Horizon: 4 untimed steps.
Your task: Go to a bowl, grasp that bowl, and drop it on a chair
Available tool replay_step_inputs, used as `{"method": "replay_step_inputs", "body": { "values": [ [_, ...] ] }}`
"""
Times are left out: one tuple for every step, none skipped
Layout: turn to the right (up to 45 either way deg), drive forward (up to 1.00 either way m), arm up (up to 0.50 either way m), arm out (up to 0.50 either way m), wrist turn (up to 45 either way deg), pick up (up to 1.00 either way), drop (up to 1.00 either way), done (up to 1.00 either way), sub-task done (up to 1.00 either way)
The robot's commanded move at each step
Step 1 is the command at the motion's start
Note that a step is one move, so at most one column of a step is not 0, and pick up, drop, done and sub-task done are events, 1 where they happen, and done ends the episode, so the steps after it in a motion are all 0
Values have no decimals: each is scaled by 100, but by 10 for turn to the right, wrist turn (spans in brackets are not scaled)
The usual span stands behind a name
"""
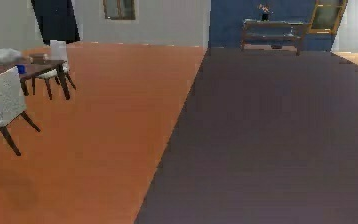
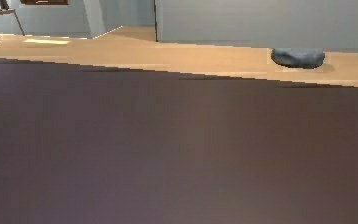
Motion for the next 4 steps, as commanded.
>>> {"method": "replay_step_inputs", "body": {
  "values": [
    [-180, 0, 0, 0, 0, 0, 0, 0, 0],
    [0, 100, 0, 0, 0, 0, 0, 0, 0],
    [0, 100, 0, 0, 0, 0, 0, 0, 0],
    [-30, 0, 0, 0, 0, 0, 0, 0, 0]
  ]
}}
